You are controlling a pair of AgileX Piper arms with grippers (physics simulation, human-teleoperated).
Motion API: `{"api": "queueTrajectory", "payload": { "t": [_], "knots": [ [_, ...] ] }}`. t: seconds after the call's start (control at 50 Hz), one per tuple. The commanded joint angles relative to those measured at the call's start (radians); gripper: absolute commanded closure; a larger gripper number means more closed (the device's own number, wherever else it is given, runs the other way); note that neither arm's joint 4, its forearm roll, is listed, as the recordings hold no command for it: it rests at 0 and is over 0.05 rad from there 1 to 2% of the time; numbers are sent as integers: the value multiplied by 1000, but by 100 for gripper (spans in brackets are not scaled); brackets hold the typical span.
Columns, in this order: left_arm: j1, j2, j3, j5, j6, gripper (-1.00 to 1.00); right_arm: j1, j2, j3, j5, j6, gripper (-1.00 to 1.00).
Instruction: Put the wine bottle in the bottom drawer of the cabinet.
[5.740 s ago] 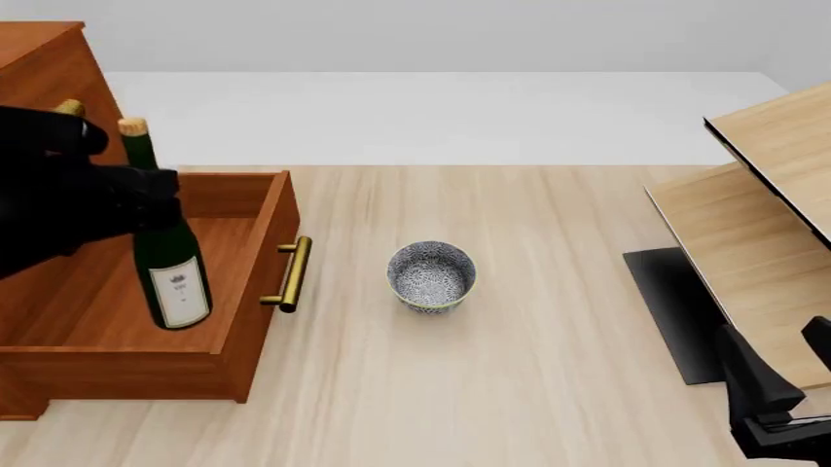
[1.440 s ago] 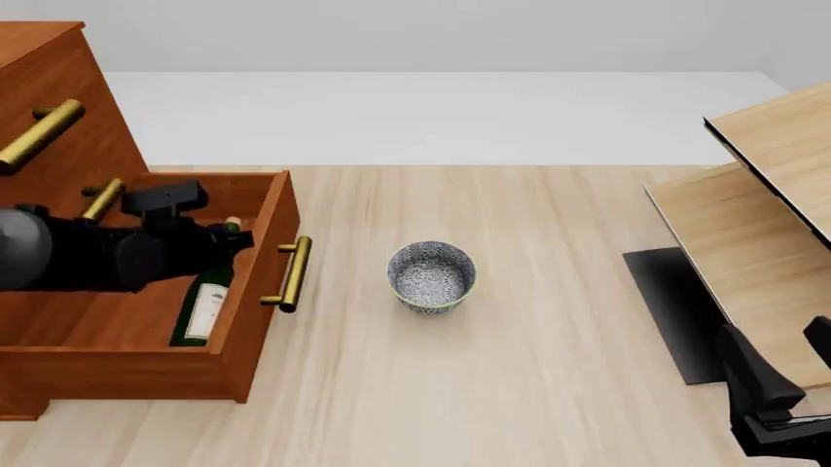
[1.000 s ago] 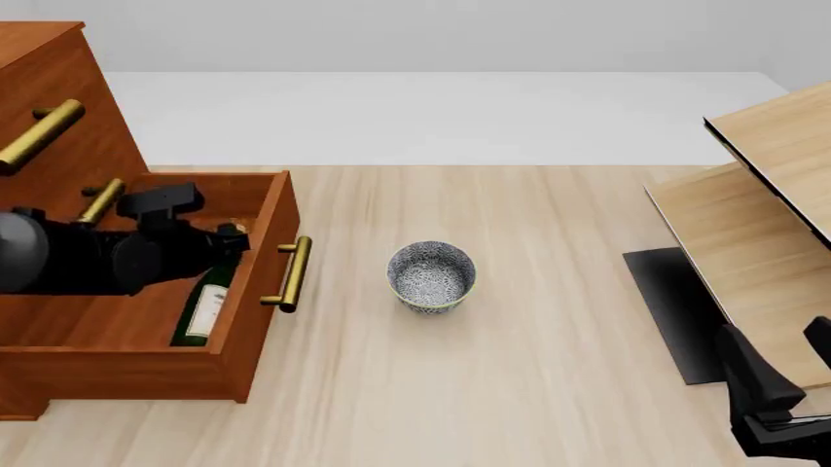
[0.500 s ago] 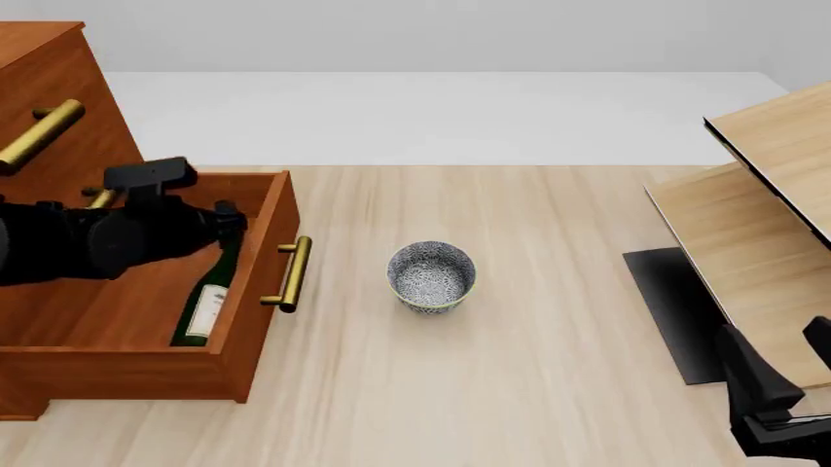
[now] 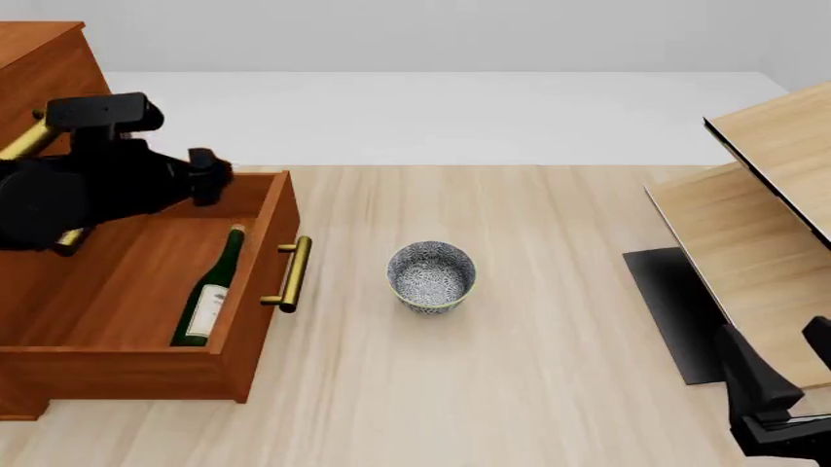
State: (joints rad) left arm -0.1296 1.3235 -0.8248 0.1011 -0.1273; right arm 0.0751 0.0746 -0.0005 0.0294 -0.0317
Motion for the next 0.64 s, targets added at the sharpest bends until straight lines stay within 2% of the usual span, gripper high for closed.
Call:
{"api": "queueTrajectory", "payload": {
  "t": [0.02,0.16,0.18,0.22,0.26,0.64],
  "knots": [
    [-48,-167,-38,57,-36,-100,2,-7,0,6,-4,-100],
    [-66,-259,-68,128,-11,-100,6,-9,0,7,-6,-100],
    [-85,-288,-69,142,-33,-100,7,-11,0,9,-8,-100],
    [-80,-308,-79,161,-9,-100,5,-17,0,14,-7,-100],
    [-88,-336,-88,187,-20,-100,6,-16,0,14,-9,-100],
    [-114,-546,-184,375,38,-100,7,-17,0,14,-16,-100]
  ]
}}
